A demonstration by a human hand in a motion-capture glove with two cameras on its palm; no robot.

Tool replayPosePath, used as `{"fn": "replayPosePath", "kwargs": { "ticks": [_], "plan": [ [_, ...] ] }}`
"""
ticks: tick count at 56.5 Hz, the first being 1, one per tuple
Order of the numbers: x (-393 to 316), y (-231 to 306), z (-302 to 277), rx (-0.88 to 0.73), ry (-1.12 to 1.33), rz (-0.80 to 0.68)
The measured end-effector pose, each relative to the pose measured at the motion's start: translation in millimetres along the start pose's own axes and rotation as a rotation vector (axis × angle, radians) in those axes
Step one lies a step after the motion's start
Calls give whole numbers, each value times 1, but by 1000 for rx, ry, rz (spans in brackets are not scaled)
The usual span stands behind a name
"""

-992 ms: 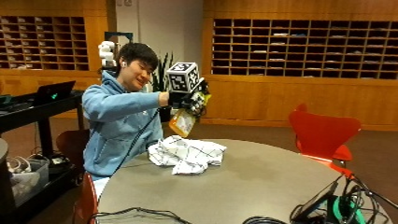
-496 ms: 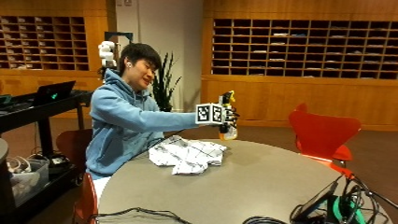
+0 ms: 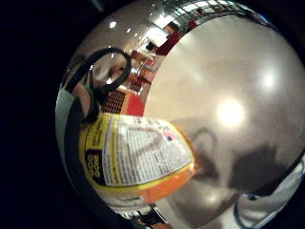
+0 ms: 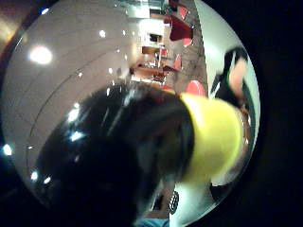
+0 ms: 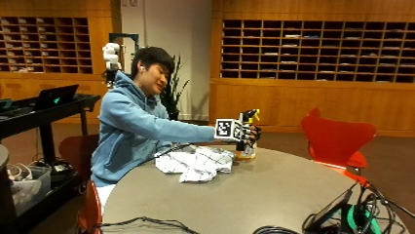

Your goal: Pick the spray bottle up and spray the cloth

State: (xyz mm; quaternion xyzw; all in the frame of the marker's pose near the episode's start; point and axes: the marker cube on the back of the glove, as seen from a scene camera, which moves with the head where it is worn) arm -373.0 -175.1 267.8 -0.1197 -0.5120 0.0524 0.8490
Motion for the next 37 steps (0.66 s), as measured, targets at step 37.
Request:
{"fn": "replayPosePath", "kwargs": {
  "ticks": [37],
  "plan": [
    [-39, 36, -114, -56, -47, -114]
  ]
}}
